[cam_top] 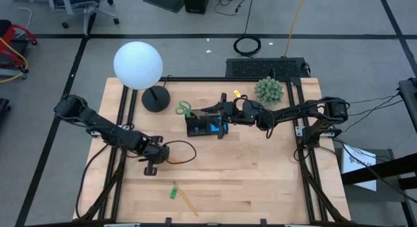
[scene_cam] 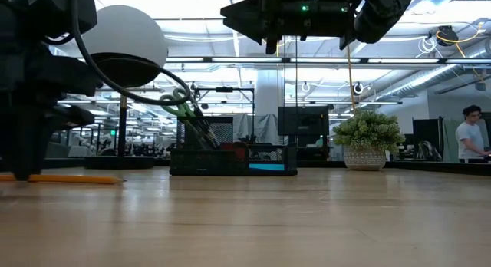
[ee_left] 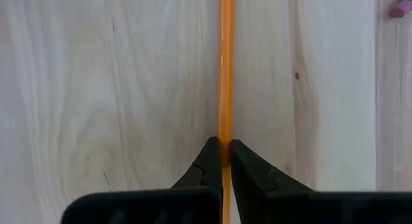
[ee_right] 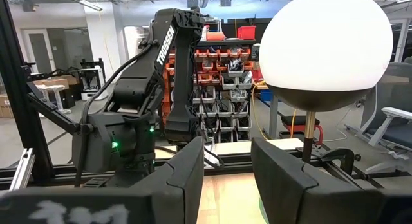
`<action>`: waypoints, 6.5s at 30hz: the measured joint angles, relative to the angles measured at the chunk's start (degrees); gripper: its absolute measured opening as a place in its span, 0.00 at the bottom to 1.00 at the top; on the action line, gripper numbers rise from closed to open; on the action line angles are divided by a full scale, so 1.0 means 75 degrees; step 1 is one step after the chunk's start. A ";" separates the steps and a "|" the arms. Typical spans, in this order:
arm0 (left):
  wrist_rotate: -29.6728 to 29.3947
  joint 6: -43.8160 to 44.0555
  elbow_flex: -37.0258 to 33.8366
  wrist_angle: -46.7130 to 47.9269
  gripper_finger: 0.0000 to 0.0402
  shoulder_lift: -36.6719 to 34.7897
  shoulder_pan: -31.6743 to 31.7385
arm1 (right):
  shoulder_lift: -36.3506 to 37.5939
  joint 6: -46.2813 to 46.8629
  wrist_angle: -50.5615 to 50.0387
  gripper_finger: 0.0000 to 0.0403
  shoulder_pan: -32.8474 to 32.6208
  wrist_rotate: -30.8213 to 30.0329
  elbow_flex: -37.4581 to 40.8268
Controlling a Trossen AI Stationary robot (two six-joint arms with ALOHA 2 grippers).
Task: Pick and place office supplies into organizer
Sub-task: Put the orange pencil into the black desk organizer
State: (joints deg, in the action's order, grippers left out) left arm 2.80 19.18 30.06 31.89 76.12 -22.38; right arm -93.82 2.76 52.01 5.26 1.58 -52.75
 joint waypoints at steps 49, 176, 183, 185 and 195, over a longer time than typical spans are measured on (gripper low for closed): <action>0.1088 0.0476 0.0117 0.0554 0.14 0.0358 0.0615 | 0.0000 0.0000 0.0000 0.29 0.0001 0.0000 0.0003; -0.2537 -0.1912 0.3121 0.0487 0.01 -0.1313 0.1593 | 0.1764 0.0271 -0.2189 0.29 -0.0330 0.0831 0.0044; -0.2622 -0.2512 0.2935 -0.0543 0.01 -0.1629 0.2125 | 0.2103 0.0125 -0.2367 0.29 -0.0599 0.0816 0.0038; -0.2524 -0.2718 0.2804 -0.1185 0.00 -0.1614 0.2331 | 0.2162 0.0114 -0.2468 0.29 -0.0671 0.0816 0.0044; -0.1642 -0.3115 0.1850 -0.3374 0.01 -0.1614 0.3432 | 0.2168 0.0081 -0.2408 0.29 -0.0721 0.0807 0.0041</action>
State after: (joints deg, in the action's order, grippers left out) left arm -9.51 -4.18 43.94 6.59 64.01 3.36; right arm -77.56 3.37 33.95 -0.14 7.64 -52.45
